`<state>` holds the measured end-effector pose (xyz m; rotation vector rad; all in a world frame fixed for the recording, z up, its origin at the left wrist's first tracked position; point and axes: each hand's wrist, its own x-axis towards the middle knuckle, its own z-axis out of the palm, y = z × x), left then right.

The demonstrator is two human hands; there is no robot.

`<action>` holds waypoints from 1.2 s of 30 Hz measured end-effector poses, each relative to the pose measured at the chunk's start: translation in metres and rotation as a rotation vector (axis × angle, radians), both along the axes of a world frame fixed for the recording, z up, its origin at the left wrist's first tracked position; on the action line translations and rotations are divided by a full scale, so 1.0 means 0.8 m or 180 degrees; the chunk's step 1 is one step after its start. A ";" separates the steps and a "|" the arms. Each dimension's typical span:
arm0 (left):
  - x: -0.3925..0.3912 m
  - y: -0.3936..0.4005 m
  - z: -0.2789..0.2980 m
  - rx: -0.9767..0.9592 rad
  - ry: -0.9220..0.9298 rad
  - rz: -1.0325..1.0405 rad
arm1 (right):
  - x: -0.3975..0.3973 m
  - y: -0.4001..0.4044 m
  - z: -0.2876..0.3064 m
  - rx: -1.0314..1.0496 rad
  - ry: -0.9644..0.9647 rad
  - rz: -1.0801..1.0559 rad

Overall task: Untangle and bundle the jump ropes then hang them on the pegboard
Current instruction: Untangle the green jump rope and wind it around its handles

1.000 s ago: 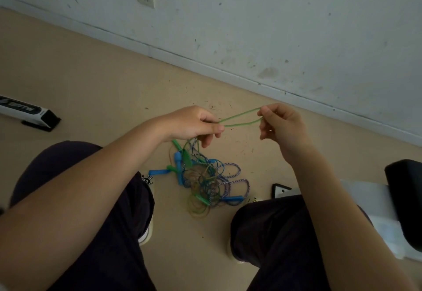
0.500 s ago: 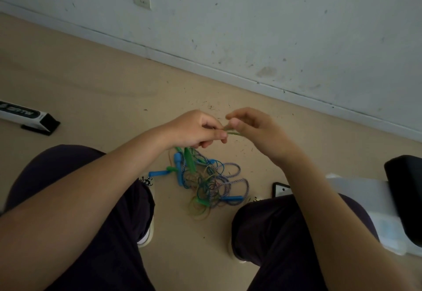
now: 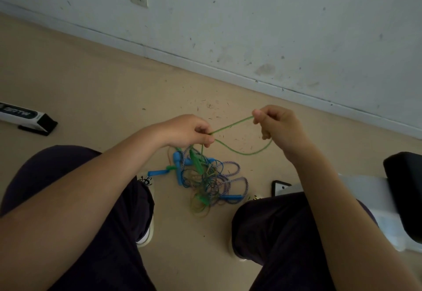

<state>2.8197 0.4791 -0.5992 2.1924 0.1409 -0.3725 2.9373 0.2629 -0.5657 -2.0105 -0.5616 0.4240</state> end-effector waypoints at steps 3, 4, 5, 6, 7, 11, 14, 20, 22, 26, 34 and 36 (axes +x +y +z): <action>0.000 -0.002 0.001 -0.0393 -0.0128 0.0158 | 0.003 -0.004 -0.007 -0.0500 -0.0227 0.0097; -0.001 -0.003 0.000 -0.0516 -0.0186 0.0197 | 0.002 -0.003 -0.008 -0.0575 -0.0265 0.0140; -0.001 -0.005 0.000 -0.0635 -0.0252 0.0231 | 0.000 -0.002 -0.008 -0.0557 -0.0257 0.0208; -0.002 -0.007 0.000 -0.0753 -0.0332 0.0261 | -0.004 -0.001 -0.007 -0.0468 -0.0182 0.0341; -0.002 -0.010 0.001 -0.0876 -0.0412 0.0287 | -0.008 0.001 -0.005 -0.0332 -0.0028 0.0550; -0.002 -0.022 0.004 -0.1400 -0.0516 0.0405 | -0.025 0.010 -0.004 -0.0197 0.0581 0.1249; 0.001 -0.025 0.002 -0.1544 -0.0407 0.0502 | -0.029 0.014 -0.007 -0.0331 0.0421 0.1267; 0.003 -0.017 0.003 -0.1305 -0.0386 0.0402 | -0.017 0.003 0.005 -0.0154 0.0583 0.1099; 0.002 -0.018 0.005 -0.1376 -0.0356 0.0409 | -0.018 0.003 0.005 -0.0011 0.0335 0.0884; 0.003 -0.019 0.006 -0.1355 -0.0251 0.0266 | -0.014 0.005 0.004 0.0459 -0.0005 0.0293; 0.002 -0.021 0.009 -0.1246 0.0216 0.0112 | -0.004 0.001 -0.001 0.0525 -0.0336 -0.0394; 0.002 -0.023 0.013 -0.1428 0.0234 0.0099 | -0.002 0.000 -0.001 0.0508 -0.0353 -0.0527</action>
